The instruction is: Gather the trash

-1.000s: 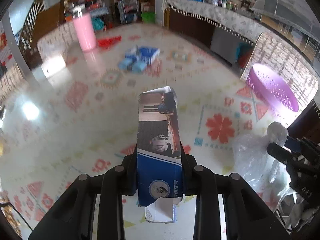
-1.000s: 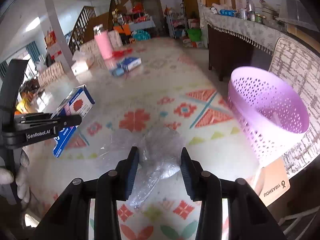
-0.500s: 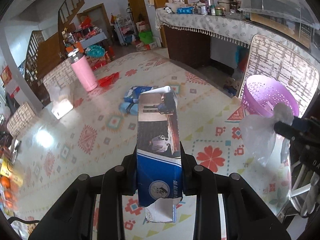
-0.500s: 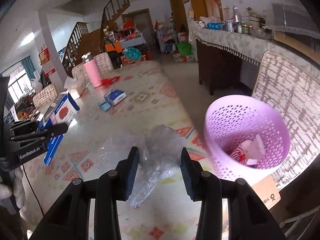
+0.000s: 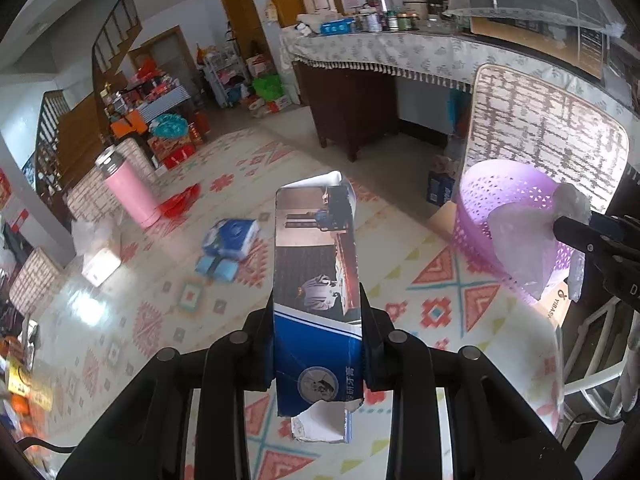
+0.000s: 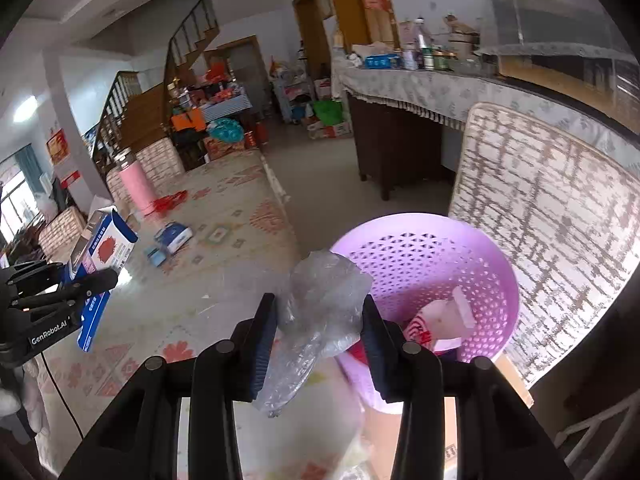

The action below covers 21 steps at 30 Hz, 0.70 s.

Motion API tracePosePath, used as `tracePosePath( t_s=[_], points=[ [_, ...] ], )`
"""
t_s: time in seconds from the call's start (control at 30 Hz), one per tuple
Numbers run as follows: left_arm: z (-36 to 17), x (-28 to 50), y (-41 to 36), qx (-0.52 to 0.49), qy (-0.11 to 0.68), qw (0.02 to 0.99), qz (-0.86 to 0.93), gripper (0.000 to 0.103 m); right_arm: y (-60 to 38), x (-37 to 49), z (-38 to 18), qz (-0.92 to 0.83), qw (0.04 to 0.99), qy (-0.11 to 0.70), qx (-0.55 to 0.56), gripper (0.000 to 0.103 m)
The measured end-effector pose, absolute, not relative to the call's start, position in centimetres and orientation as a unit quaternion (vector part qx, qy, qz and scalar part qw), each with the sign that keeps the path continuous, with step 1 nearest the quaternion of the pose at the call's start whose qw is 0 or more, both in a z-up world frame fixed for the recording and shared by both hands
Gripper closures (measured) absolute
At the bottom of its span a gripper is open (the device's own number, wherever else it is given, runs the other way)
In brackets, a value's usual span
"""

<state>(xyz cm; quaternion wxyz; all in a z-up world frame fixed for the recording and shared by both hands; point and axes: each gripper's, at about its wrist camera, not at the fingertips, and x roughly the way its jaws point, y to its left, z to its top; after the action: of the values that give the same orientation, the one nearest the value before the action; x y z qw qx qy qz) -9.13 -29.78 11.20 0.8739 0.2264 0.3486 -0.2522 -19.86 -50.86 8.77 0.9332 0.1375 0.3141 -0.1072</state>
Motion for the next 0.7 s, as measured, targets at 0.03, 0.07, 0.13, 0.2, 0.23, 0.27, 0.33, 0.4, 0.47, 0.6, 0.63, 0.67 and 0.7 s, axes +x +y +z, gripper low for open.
tracePosePath(
  t_s=[0.03, 0.07, 0.13, 0.2, 0.23, 0.27, 0.33, 0.4, 0.47, 0.6, 0.63, 0.67, 0.7],
  points=[
    [11.2, -9.1, -30.5, 0.228, 0.348, 0.873, -0.256, 0.073, -51.2, -19.8, 8.7, -0.109, 0.933, 0.314, 0.139, 0.058],
    [11.2, -9.1, -31.0, 0.23, 0.347, 0.872, -0.258, 0.073, -51.7, -19.8, 8.7, -0.113, 0.932, 0.313, 0.142, 0.058],
    [11.2, -9.2, -32.0, 0.233, 0.345, 0.87, -0.264, 0.073, -52.6, -20.0, 8.6, -0.12, 0.931, 0.31, 0.149, 0.058],
    [11.2, -9.1, -32.9, 0.235, 0.344, 0.869, -0.269, 0.073, -53.3, -20.0, 8.5, -0.124, 0.931, 0.308, 0.154, 0.058],
    [11.1, -9.0, -33.4, 0.235, 0.344, 0.867, -0.272, 0.073, -53.8, -20.1, 8.5, -0.127, 0.93, 0.306, 0.158, 0.058],
    [11.0, -8.9, -33.7, 0.236, 0.344, 0.866, -0.275, 0.073, -54.3, -20.1, 8.4, -0.13, 0.93, 0.305, 0.162, 0.058],
    [10.9, -8.7, -34.7, 0.238, 0.346, 0.863, -0.279, 0.073, -55.0, -20.2, 8.4, -0.133, 0.929, 0.302, 0.168, 0.058],
    [10.7, -8.6, -35.5, 0.24, 0.35, 0.86, -0.285, 0.073, -55.8, -20.2, 8.3, -0.137, 0.928, 0.3, 0.174, 0.058],
    [10.6, -8.5, -36.3, 0.241, 0.354, 0.855, -0.292, 0.073, -56.4, -20.1, 8.3, -0.14, 0.927, 0.3, 0.178, 0.058],
    [10.6, -8.7, -38.5, 0.252, 0.351, 0.849, -0.306, 0.073, -57.3, -19.8, 8.0, -0.144, 0.925, 0.301, 0.183, 0.058],
    [10.6, -8.8, -38.8, 0.253, 0.349, 0.848, -0.309, 0.073, -57.5, -19.7, 8.0, -0.145, 0.924, 0.301, 0.185, 0.058],
    [10.7, -8.9, -39.2, 0.254, 0.347, 0.847, -0.312, 0.073, -57.7, -19.7, 7.9, -0.146, 0.924, 0.301, 0.186, 0.058],
    [10.7, -9.0, -39.7, 0.256, 0.345, 0.846, -0.316, 0.073, -57.9, -19.7, 7.9, -0.147, 0.924, 0.301, 0.187, 0.058]
  ],
)
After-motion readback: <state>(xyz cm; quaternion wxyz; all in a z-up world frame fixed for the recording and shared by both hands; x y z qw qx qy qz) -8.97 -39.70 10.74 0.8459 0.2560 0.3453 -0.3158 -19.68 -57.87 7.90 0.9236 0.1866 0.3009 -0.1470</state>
